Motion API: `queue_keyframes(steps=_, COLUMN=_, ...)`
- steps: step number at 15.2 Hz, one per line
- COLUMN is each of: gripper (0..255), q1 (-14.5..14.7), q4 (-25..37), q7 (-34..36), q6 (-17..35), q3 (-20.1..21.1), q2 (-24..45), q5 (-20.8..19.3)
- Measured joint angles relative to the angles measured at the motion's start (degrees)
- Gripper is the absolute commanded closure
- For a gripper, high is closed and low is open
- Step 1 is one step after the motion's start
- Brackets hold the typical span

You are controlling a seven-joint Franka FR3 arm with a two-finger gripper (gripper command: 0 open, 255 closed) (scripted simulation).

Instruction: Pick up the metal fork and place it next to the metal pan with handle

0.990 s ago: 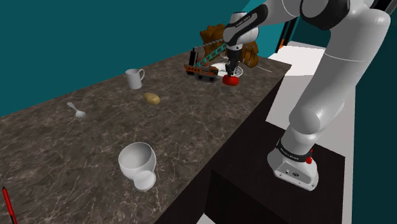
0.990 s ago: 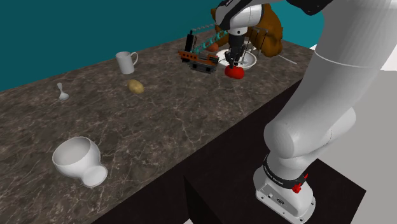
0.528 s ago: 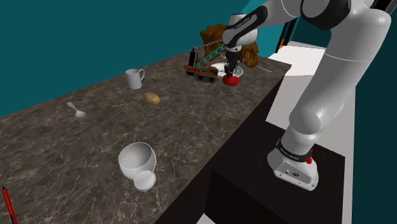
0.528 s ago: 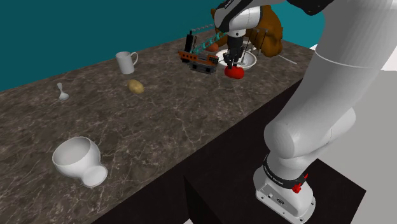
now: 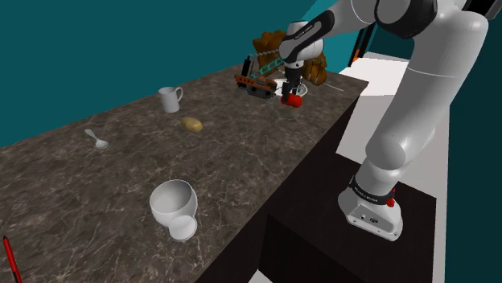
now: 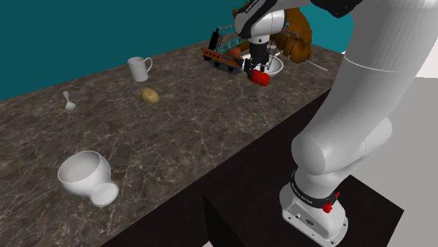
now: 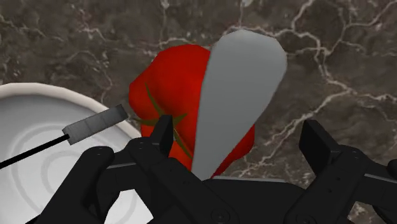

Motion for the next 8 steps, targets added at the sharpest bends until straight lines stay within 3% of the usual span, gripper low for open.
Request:
queue_keyframes(steps=3, gripper=0, q1=0.1, q4=2.4, q7=0.5, q6=-7.5, q3=0.0, q2=-0.4, q5=-0.2)
queue_keyframes(steps=8, gripper=0, q1=0.1, q4=2.9, q7=0.6, q6=-9.1, q3=0.0, q2=-0.6, q5=-0.3)
